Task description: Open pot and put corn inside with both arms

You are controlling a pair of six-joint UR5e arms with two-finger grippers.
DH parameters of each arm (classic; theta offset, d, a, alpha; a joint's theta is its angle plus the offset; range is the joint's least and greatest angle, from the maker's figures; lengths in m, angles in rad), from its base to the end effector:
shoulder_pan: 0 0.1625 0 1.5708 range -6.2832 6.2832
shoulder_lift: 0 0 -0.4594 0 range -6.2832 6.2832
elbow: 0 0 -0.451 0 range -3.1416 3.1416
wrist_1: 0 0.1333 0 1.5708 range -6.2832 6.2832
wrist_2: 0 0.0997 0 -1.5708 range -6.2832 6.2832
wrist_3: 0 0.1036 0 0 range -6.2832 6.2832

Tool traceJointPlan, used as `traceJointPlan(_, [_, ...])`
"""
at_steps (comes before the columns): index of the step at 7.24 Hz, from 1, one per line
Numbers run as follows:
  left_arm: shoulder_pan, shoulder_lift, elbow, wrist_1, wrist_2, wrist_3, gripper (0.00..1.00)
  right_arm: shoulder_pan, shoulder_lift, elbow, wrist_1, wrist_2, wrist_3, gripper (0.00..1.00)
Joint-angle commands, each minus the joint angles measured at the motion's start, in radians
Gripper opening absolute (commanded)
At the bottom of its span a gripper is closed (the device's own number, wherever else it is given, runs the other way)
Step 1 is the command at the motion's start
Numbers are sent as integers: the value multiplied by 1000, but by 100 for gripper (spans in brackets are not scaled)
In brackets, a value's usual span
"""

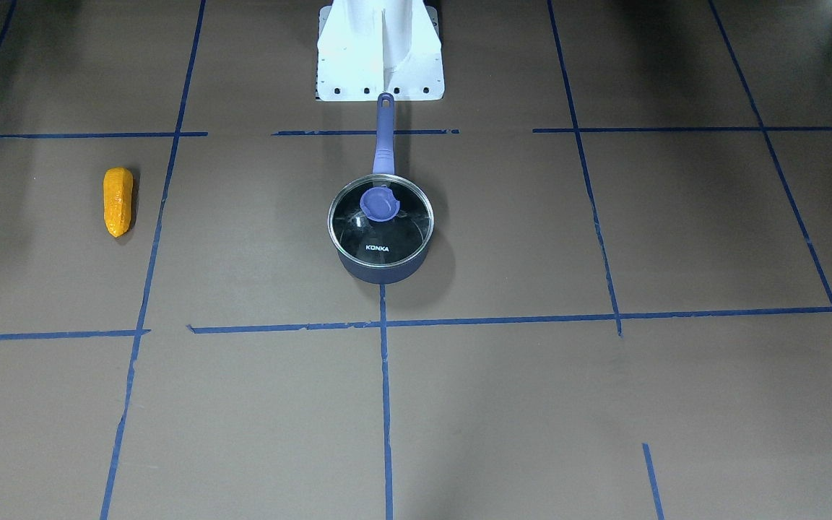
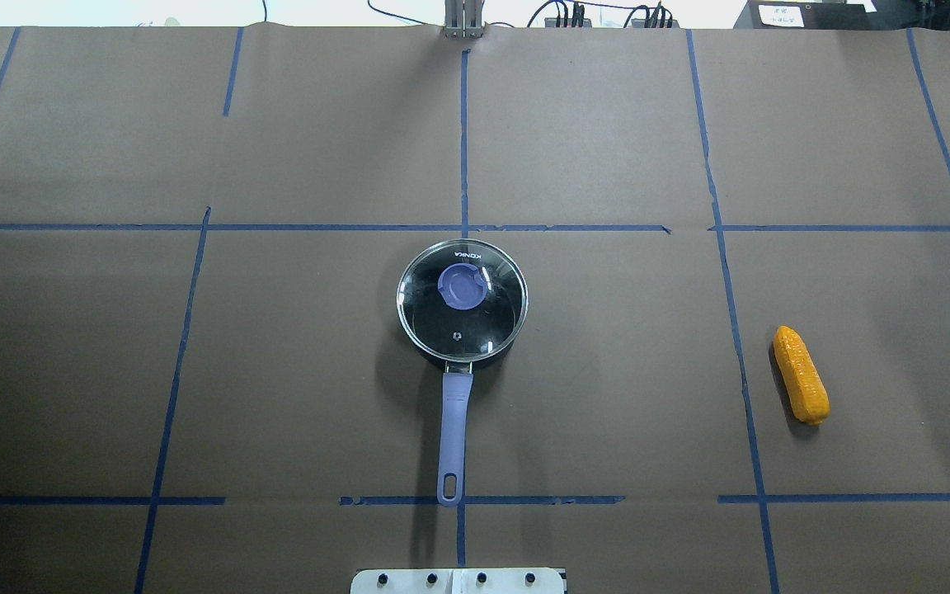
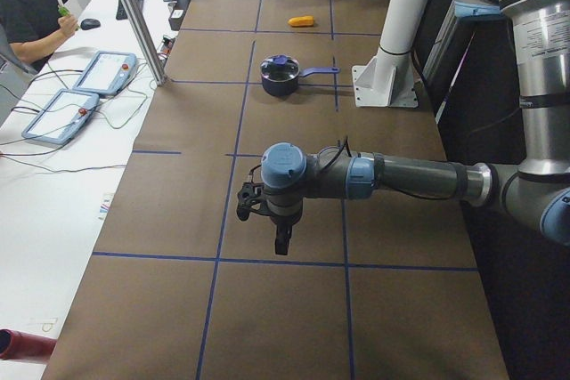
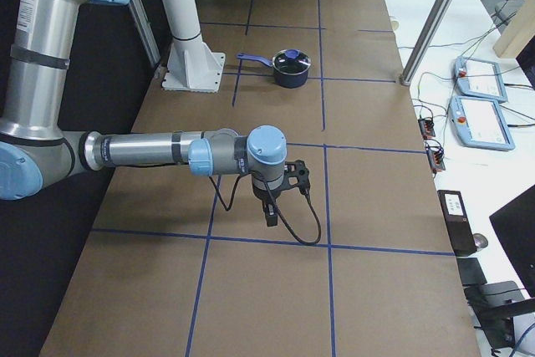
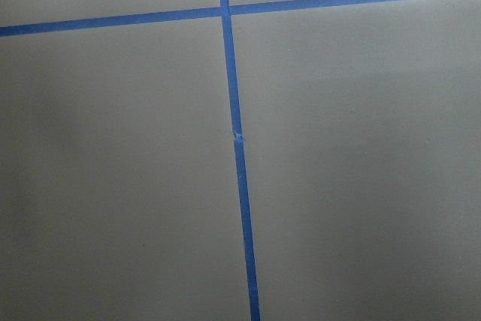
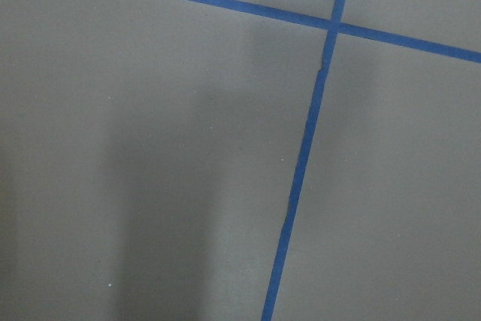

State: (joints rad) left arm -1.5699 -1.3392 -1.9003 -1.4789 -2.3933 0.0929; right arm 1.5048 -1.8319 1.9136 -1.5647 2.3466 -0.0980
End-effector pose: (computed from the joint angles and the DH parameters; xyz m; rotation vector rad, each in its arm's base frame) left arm -0.0570 -0.4436 0.6354 0.0435 0.8217 0.0909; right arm 0.0318 -0.4398 0.6345 0.0959 -0.7751 -0.1897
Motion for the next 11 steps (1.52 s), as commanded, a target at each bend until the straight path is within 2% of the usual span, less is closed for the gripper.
traceJointPlan(1, [-1,2,-8,-4,-4,-7,100,2,-9,10,0,-16,17,100])
traceJointPlan(11, [5,-5,-8,-14,-6,4,100,2,-37,-19,-3,0,14,100])
